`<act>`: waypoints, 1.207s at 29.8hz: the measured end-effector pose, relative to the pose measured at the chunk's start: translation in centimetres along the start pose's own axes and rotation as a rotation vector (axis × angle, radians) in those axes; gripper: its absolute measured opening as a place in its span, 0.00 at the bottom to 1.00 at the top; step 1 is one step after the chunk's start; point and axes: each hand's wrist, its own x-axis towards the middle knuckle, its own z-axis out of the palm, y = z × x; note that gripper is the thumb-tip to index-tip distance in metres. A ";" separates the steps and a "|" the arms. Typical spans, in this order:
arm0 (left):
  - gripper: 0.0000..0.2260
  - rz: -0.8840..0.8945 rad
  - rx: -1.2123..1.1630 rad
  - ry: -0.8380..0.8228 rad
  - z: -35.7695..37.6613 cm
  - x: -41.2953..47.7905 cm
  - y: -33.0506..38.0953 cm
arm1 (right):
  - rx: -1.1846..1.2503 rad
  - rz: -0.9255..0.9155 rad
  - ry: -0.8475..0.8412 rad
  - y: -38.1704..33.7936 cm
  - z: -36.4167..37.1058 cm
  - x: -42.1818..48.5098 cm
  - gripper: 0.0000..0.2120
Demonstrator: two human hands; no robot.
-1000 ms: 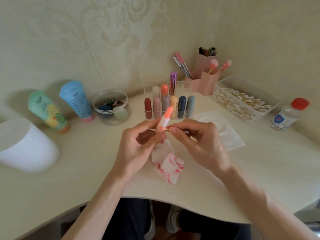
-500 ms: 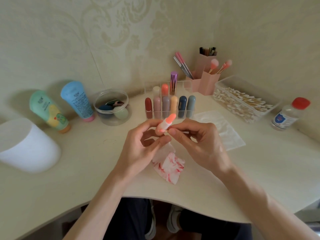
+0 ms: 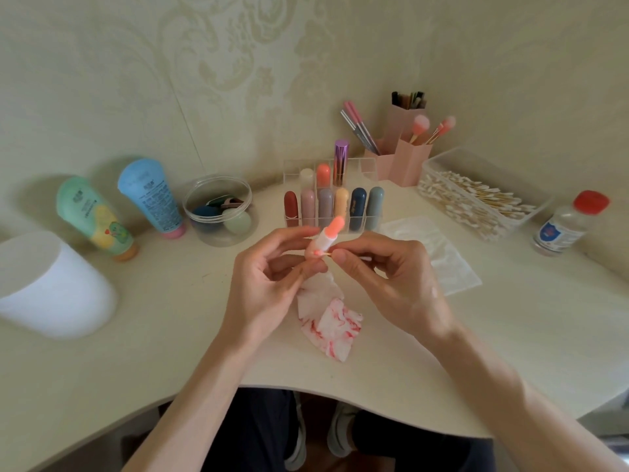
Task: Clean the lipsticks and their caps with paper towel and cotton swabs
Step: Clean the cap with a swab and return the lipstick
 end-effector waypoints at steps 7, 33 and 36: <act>0.12 -0.026 0.017 -0.117 0.1 -0.4 0.0 | -0.005 -0.002 0.024 0.0 -0.3 -0.1 0.07; 0.13 -0.023 0.136 -0.042 0.4 -0.3 -0.4 | -0.040 -0.026 -0.003 0.2 0.1 0.0 0.06; 0.13 -0.016 0.099 -0.041 0.6 -0.4 -0.1 | -0.037 -0.025 -0.004 0.2 0.0 0.0 0.06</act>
